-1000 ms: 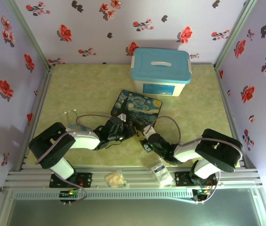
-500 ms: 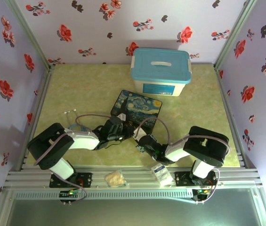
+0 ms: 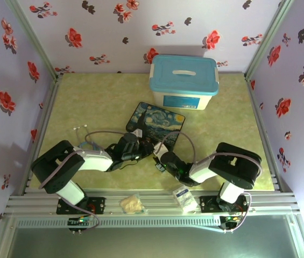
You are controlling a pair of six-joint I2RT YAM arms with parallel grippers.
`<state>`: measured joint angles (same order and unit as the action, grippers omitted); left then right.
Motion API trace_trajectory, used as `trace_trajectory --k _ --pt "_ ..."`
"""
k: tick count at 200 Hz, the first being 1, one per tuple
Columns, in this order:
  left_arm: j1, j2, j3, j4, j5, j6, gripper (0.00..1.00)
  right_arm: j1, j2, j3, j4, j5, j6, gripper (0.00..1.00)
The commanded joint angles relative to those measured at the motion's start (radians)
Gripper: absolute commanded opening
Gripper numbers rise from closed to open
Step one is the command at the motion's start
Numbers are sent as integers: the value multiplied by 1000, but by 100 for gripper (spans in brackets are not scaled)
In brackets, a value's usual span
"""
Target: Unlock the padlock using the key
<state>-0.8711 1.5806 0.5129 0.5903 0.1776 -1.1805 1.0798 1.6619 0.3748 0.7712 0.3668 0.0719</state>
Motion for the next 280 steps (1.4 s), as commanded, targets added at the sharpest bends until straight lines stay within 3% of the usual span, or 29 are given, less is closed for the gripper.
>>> trace_trajectory --k 1,20,69,96,127,157,177,200,234,280 --pt "-8 -4 -14 36 37 -4 4 -9 -6 -3 82 96 30 19" --pt "-9 -4 -17 39 37 -4 4 -4 -4 8 78 154 23 21" --pt "-8 -5 -20 37 37 -5 4 -5 -1 27 71 149 14 10" --pt "-8 -3 -25 43 37 -5 4 -53 6 -16 176 -24 121 5" --pt "-8 -2 -30 48 37 -5 7 -154 86 -66 353 -311 259 4" --pt "-9 -2 -37 60 38 -9 10 -194 182 -105 534 -403 332 3" --pt "-5 -5 -36 53 36 -5 17 -212 233 -119 612 -434 368 3" --pt "-5 -9 -32 16 20 16 20 -212 239 -107 575 -457 355 3" --pt "-5 -33 -9 -93 -22 75 34 -212 227 -119 547 -431 354 3" --pt "-5 -47 48 -209 -75 158 35 -185 198 -91 445 -422 331 3"
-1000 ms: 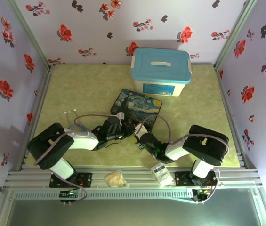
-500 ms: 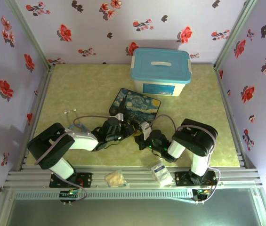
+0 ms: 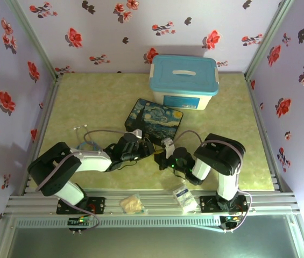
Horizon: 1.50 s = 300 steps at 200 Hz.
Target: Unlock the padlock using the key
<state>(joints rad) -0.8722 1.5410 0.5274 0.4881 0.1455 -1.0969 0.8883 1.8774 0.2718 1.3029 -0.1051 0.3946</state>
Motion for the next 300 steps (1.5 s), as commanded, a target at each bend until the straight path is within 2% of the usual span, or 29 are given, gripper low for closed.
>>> trace_trajectory --k 1,33,64,94,134,149,167,174,203,247,263,278,300 --pt "-4 -6 34 -106 -43 75 35 7 -20 12 -89 52 8 4" --pt "-3 49 74 -85 -21 76 35 37 -61 34 -170 80 -5 4" --pt "-5 64 92 -121 -20 88 32 93 -116 98 -384 137 -63 4" --pt "-5 61 99 -177 -37 113 32 102 -135 106 -400 157 -52 4" --pt "-8 82 114 -209 -49 134 19 108 -143 134 -458 170 -50 7" --pt "-8 85 114 -210 -49 136 13 109 -154 136 -480 184 -42 13" --pt "-8 83 109 -214 -50 137 12 109 -181 134 -515 213 -33 31" --pt "-5 79 107 -222 -50 138 12 108 -197 131 -536 225 -27 35" --pt "2 49 102 -271 -66 160 8 100 -288 112 -633 286 30 43" --pt "15 32 181 -485 -106 264 8 54 -402 78 -679 303 95 44" --pt "15 31 185 -533 -158 285 10 54 -450 58 -684 381 109 44" --pt "15 39 190 -556 -185 302 11 54 -494 27 -683 520 142 44" --pt "15 42 219 -612 -216 328 13 49 -539 35 -776 653 158 45"
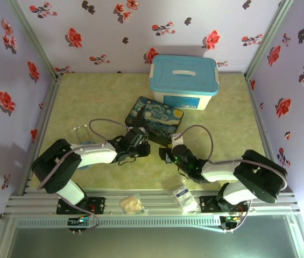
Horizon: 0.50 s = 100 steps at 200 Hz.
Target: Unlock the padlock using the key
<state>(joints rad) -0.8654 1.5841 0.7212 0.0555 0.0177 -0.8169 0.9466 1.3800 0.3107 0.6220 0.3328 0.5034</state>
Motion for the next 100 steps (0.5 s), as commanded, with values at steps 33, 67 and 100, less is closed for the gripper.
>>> trace_trajectory --k 33,67,100 --pt "4 -30 60 -290 -156 95 17 -15 -68 10 -176 255 50 45" --pt "-10 -16 121 -432 -232 148 18 -17 -47 6 -172 267 75 45" --pt "-28 35 160 -477 -265 165 21 -18 -15 12 -159 259 82 44"
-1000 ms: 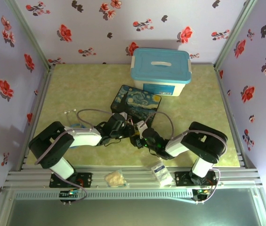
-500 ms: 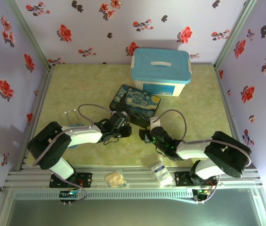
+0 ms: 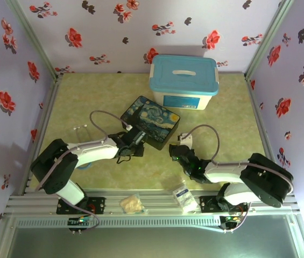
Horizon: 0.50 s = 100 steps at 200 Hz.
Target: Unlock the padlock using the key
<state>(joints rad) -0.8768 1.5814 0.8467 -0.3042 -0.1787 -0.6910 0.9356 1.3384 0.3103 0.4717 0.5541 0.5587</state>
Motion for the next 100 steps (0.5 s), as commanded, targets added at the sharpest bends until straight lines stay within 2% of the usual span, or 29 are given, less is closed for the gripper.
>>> trace_trajectory --k 1,66,100 --pt "-18 40 36 -117 -70 39 22 -7 27 14 -8 37 26 44" --pt "-129 146 178 -241 -234 32 24 -7 48 23 -21 44 18 44" --pt "-181 186 222 -264 -243 11 34 -7 54 11 -16 55 35 44"
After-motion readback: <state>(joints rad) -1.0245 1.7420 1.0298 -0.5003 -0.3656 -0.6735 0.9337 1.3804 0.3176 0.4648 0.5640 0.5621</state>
